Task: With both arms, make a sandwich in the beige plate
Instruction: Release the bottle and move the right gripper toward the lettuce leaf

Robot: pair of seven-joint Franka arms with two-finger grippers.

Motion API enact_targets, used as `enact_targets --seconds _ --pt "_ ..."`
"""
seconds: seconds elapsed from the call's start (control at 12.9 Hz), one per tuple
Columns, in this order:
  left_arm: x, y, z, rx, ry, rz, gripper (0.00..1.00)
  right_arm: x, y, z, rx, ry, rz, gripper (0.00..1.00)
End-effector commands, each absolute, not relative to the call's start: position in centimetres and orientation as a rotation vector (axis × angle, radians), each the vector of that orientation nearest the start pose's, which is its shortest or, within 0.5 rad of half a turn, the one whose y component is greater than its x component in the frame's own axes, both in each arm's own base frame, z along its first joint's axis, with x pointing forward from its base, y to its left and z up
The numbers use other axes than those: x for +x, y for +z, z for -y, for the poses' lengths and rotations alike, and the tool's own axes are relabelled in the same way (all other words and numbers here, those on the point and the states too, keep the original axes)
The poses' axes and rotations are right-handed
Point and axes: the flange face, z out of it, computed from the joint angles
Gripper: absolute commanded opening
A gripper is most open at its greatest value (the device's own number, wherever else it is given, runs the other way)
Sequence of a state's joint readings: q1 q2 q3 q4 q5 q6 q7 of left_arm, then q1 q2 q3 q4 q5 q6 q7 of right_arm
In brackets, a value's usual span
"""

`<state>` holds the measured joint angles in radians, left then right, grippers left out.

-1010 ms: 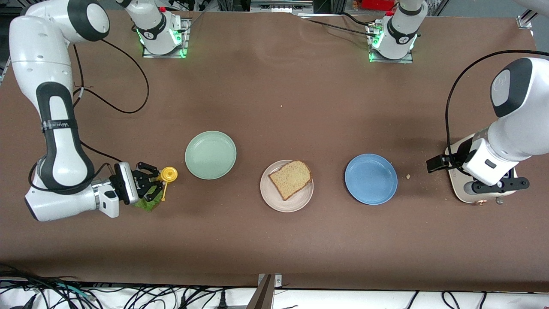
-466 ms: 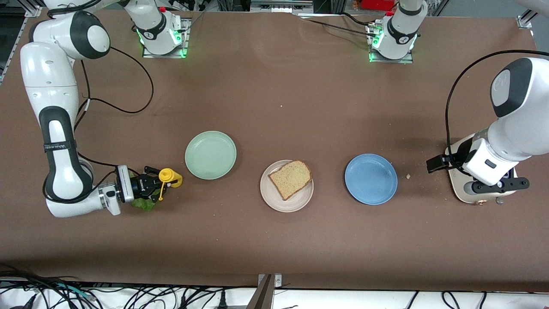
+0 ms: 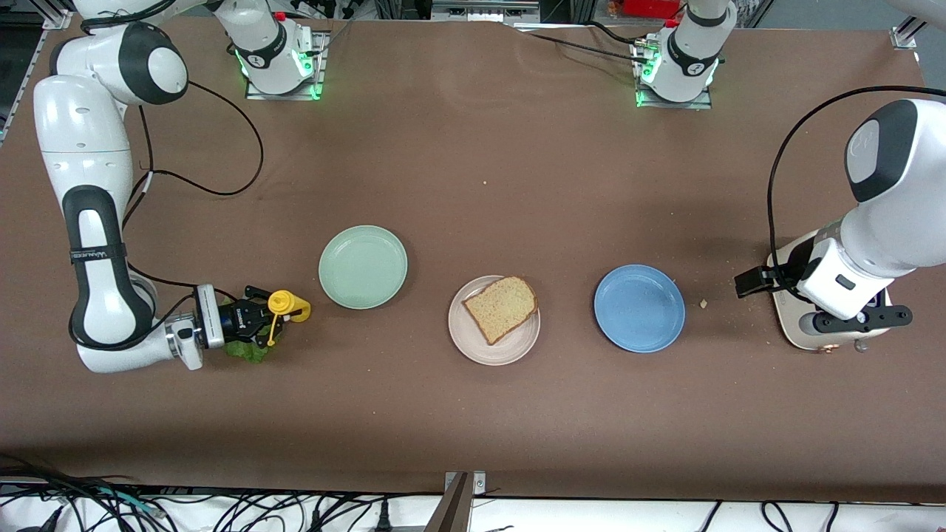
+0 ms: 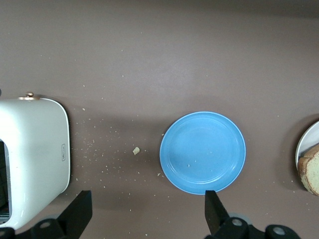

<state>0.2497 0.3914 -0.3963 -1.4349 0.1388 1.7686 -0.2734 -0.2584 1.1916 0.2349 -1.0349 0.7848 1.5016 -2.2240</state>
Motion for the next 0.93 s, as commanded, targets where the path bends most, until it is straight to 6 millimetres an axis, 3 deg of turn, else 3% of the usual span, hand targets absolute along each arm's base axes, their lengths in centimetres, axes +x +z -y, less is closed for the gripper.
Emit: enact_targets --seconds 0.0,0.16,0.39,0.47,0.54,0.85 --pt "66.8 48.1 4.4 -3.171 0.049 0.171 0.99 70.8 11.4 -0.9 -1.151 -0.804 1.575 0.12" --pt "66.8 48.0 4.4 -3.171 0.052 0.171 0.99 70.7 10.9 -1.0 -1.147 -0.814 1.575 0.13" --pt "66.8 48.0 4.4 -3.171 0.052 0.171 0.99 70.5 10.2 -1.1 -1.150 -0.821 1.555 0.38" --pt "66.8 48.0 4.4 -3.171 0.052 0.171 0.99 70.5 9.8 -1.1 -1.150 -0.820 1.554 0.62" --pt "66.8 48.0 4.4 -3.171 0.052 0.171 0.99 70.5 9.9 -1.1 -1.145 -0.824 1.564 1.00" --pt "66.8 48.0 4.4 -3.171 0.052 0.169 0.99 70.7 10.1 -0.5 -1.165 -0.815 1.589 1.00"
